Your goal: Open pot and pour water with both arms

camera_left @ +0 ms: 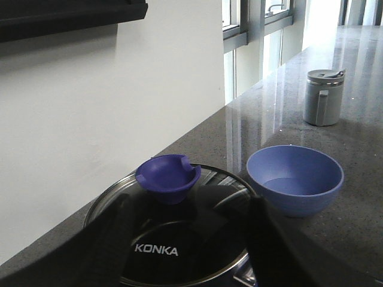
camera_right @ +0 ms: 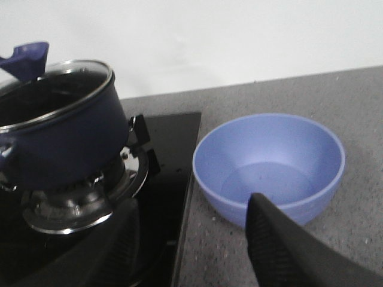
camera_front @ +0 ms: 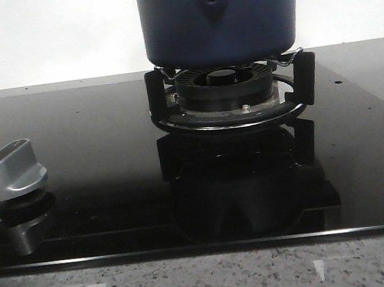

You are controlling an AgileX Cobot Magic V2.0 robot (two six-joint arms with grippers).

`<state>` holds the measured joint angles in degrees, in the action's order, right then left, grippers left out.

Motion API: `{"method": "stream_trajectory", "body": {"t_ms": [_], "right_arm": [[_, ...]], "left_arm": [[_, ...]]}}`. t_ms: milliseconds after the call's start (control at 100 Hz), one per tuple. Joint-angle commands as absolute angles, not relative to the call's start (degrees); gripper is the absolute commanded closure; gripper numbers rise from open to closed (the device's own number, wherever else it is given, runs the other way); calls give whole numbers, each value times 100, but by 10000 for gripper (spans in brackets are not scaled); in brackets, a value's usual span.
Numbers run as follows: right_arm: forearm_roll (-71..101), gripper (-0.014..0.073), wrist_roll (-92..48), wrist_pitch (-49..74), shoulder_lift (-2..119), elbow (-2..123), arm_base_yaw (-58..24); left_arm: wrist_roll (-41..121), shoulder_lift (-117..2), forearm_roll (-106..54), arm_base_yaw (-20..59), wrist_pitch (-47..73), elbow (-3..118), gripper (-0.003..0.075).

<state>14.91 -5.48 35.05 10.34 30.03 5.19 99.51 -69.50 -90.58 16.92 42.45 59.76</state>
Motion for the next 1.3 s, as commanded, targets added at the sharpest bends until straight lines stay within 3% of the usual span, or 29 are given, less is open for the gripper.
{"method": "stream_trajectory", "body": {"t_ms": [0,400,670,910,1290], "right_arm": [[1430,230,-587,2807,1156,3186,525],[1328,230,-587,2692,1249,3186,525],[1290,230,-587,2692,1249,3186,525],[1284,230,-587,2692,1249,3186,525],[1284,230,-587,2725,1249,3186,525]], "left_arm": [[10074,-6948,-9457,1670,4301,6106,312],[10798,-7858,-10720,1670,4354,6236,278],[11403,-8470,-10720,1771,5318,6555,276],[11596,-8881,-10720,2104,5257,7039,183],[11513,-9380,-10720,2303,4665,7599,184]]}}
